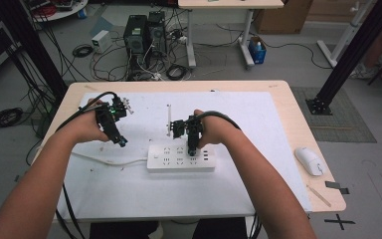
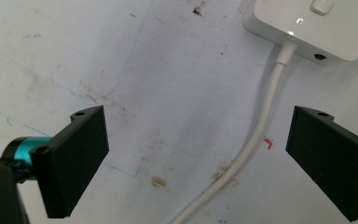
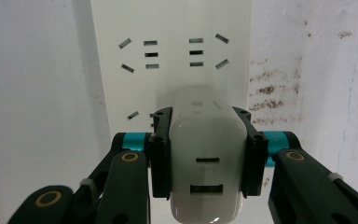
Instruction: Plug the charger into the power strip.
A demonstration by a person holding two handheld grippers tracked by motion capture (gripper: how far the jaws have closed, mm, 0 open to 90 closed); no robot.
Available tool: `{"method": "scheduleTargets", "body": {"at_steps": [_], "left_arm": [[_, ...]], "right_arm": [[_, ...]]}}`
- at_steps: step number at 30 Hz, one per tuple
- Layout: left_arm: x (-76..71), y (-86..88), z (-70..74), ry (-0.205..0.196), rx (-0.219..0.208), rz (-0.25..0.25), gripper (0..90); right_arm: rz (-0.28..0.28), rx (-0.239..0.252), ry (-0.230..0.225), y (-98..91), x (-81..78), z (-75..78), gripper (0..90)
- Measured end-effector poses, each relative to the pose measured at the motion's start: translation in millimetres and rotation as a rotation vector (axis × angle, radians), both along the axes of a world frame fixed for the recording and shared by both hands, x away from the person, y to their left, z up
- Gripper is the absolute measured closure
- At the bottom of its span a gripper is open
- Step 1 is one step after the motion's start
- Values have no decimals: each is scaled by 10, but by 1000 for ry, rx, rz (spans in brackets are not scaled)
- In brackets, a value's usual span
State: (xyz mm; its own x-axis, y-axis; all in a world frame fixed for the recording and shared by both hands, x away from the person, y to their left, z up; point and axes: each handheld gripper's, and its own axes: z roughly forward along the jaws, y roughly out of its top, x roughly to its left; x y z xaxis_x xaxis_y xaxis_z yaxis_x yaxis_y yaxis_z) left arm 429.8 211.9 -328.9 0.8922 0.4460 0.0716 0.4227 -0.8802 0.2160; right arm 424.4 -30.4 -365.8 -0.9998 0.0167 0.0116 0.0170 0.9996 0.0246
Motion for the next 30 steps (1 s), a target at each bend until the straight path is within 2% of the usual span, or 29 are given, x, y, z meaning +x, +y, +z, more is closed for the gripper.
{"method": "scheduleTargets", "body": {"at_steps": [3,6,7,10,11,13,21,26,28,29,30], "left_arm": [[-3,-29,1,7,17,-8,58],[-6,-41,21,2,14,-7,58],[-3,-50,33,0,17,-9,57],[-5,-64,36,-2,17,-13,58],[-11,-79,32,-1,16,-13,58],[-16,-90,28,0,17,-11,58],[-21,-111,57,-4,13,-15,57],[-28,-99,71,-4,12,-13,58],[-26,-84,69,-5,11,-10,58],[-24,-77,71,-6,13,-11,58],[-16,-65,70,-7,12,-13,58]], "right_arm": [[18,-11,-16,26,-21,-11,632],[15,5,-17,6,-24,-13,631],[24,19,-41,-10,-50,-17,632],[15,25,-43,-24,-61,-17,632],[12,40,-29,-39,-35,-21,632],[6,37,-14,-29,-9,-24,632],[-1,3,-16,12,-23,-46,630],[-4,9,0,8,10,-43,622],[-5,42,19,-2,25,-25,561],[-1,58,-6,-11,16,9,521],[-1,58,-6,-11,16,9,521]]}}
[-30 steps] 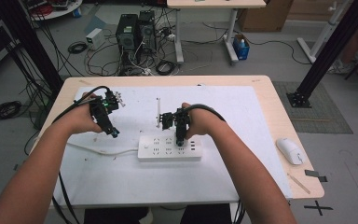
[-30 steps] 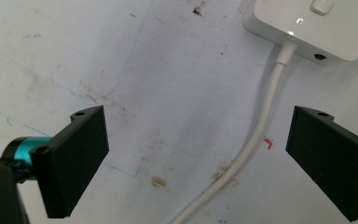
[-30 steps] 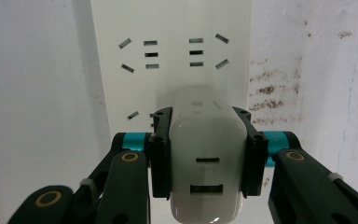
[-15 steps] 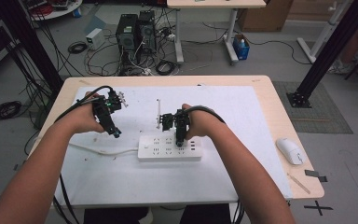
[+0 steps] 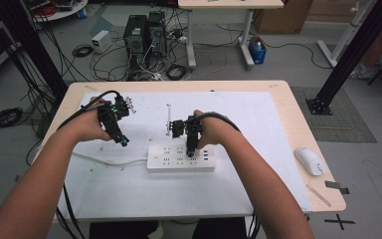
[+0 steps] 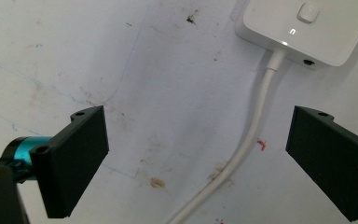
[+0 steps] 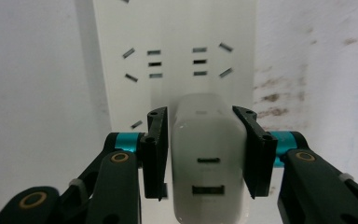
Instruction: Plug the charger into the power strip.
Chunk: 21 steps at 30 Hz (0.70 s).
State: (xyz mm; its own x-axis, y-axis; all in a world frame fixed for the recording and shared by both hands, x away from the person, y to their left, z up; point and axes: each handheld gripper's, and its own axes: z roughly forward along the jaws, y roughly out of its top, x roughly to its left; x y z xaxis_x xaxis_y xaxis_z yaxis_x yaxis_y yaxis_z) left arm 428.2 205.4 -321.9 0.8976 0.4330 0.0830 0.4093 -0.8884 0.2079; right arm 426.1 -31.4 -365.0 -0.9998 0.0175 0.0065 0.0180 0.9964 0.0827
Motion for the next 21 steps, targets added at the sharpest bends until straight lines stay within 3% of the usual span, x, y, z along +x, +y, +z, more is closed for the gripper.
{"method": "scheduleTargets", "body": {"at_steps": [1,3,5,7,9,14,15,21], "left_arm": [[4,8,-2,3,2,7,58],[2,12,-14,2,-9,24,58],[7,13,-4,1,-6,19,58],[6,-2,-4,0,-8,19,58],[9,-14,-2,1,-5,13,58],[9,-45,-8,0,-6,9,58],[10,-50,-7,1,-4,8,58],[18,-64,-7,0,-8,8,57]], "right_arm": [[-4,26,9,-22,11,68,490],[-15,29,11,-32,12,98,473],[-18,53,12,-63,12,161,455],[-49,112,28,-129,31,255,408],[-70,125,35,-178,39,301,399],[-110,176,25,-288,89,370,326],[-149,198,38,-343,115,405,308],[-176,237,16,-422,148,450,226]]}}
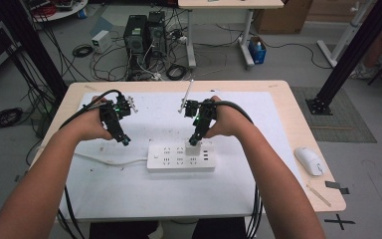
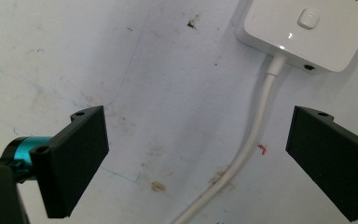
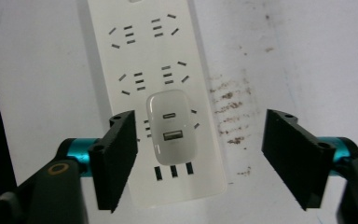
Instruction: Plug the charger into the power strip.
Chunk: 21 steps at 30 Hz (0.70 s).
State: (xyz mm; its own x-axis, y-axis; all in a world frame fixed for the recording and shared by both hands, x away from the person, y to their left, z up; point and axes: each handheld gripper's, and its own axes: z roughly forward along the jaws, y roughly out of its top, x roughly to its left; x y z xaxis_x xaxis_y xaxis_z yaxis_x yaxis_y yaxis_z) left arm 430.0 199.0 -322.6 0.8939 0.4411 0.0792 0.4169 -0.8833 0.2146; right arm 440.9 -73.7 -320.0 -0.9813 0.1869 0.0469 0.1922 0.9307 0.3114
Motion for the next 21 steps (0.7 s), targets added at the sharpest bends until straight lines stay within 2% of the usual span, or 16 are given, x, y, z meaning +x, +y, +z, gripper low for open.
{"method": "scheduleTargets", "body": {"at_steps": [2,4,6,8,15,17,18,21], "left_arm": [[6,-7,6,1,0,-5,57],[7,-15,15,4,2,-10,57],[10,-24,28,8,7,-18,58],[16,-34,48,6,12,-21,58],[45,-93,116,9,26,-41,57],[57,-123,135,15,34,-48,57],[67,-137,153,19,40,-57,57],[88,-183,203,27,46,-71,57]], "right_arm": [[-27,0,-1,-40,16,26,222],[-45,6,-7,-82,24,38,178],[-47,15,-11,-117,34,46,177],[-64,17,-22,-150,27,69,130],[-86,32,-39,-256,34,113,110],[-100,24,-38,-325,46,130,92],[-106,15,-37,-341,50,132,12],[-105,-36,-34,-375,75,137,10]]}}
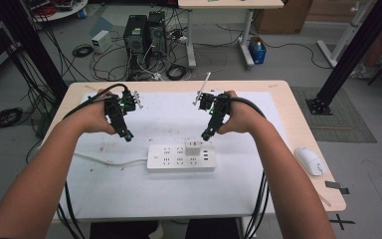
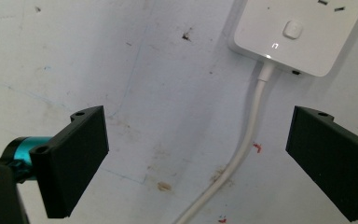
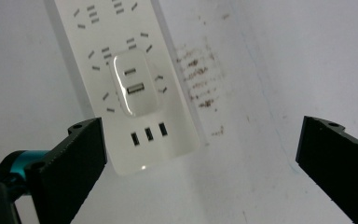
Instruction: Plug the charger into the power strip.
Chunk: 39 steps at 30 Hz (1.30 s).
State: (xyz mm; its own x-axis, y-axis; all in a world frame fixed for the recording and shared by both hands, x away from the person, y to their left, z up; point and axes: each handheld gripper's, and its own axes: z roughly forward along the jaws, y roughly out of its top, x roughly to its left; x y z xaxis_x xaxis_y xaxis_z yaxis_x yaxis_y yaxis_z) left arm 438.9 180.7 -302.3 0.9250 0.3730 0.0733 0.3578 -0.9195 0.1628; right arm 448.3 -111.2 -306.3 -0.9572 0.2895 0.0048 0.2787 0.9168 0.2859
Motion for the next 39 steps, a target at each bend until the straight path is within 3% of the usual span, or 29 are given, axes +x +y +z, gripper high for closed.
{"method": "scheduleTargets", "body": {"at_steps": [8,10,39], "left_arm": [[46,-68,118,33,2,-60,57],[54,-62,125,36,-2,-56,57],[29,-19,50,34,-9,-37,58]], "right_arm": [[17,-93,8,-85,72,84,9],[9,-107,5,-109,98,98,9],[-23,-106,1,-183,76,64,9]]}}
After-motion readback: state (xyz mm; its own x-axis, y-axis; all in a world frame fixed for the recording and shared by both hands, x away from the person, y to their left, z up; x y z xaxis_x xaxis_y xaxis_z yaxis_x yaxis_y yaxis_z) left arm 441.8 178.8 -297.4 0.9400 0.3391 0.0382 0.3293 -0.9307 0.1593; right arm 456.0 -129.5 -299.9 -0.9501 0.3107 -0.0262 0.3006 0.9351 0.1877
